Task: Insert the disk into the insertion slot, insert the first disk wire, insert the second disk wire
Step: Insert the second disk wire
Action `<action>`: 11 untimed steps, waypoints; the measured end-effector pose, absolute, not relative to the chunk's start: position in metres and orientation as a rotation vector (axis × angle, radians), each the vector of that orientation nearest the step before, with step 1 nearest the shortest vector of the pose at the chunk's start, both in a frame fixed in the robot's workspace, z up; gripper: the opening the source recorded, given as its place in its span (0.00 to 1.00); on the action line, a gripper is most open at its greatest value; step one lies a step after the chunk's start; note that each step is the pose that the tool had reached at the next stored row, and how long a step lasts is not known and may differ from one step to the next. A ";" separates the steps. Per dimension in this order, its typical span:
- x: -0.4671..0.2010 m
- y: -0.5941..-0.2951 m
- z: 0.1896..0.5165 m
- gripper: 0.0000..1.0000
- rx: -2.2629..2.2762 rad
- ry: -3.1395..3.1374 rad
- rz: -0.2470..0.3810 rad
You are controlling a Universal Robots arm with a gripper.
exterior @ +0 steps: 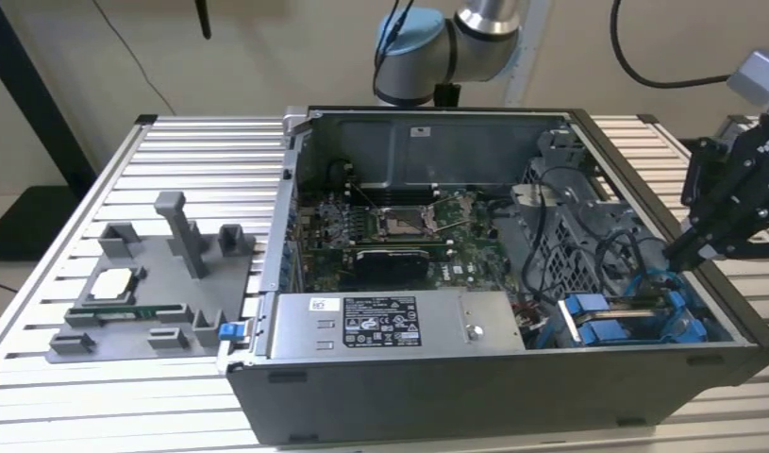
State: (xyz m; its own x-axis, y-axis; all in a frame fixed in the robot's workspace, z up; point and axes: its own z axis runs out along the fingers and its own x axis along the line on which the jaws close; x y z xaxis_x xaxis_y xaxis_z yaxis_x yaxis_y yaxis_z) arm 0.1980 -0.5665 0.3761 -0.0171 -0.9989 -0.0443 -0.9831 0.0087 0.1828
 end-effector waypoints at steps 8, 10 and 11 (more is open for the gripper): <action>0.180 -0.565 0.387 0.00 2.128 -2.167 -0.252; 0.176 -0.565 0.388 0.00 2.127 -2.168 -0.252; 0.173 -0.564 0.389 0.00 2.126 -2.169 -0.252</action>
